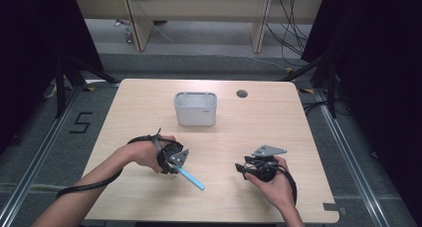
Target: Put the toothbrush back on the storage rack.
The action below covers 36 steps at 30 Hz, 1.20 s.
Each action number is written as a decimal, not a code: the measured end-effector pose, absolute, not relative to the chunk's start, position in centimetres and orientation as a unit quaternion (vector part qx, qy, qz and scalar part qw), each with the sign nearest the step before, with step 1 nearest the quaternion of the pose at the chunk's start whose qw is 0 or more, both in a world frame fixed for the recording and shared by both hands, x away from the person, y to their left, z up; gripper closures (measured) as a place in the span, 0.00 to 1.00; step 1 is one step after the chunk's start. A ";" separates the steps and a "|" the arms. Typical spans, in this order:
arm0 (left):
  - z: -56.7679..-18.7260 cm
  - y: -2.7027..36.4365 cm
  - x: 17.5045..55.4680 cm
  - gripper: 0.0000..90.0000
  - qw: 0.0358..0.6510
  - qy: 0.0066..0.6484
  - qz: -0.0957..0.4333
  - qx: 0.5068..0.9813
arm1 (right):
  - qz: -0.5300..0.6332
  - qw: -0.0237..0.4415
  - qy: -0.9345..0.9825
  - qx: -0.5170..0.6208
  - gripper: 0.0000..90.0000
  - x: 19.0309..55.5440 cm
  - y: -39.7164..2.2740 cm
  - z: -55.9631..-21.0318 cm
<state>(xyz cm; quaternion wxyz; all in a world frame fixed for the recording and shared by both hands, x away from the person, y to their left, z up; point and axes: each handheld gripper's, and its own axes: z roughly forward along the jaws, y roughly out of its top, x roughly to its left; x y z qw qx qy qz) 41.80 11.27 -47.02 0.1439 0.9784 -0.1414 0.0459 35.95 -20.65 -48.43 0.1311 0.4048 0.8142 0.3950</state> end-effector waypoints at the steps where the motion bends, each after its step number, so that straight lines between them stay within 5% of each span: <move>1: -47.0 11.2 41.8 0.70 0.143 -0.143 0.046 0.978 | 0.395 0.129 0.813 0.406 0.57 35.9 -20.6 -48.4; 36: -47.7 9.9 42.2 0.73 0.106 -0.168 0.020 0.980 | 0.396 0.126 0.816 0.403 0.57 36.0 -20.6 -48.1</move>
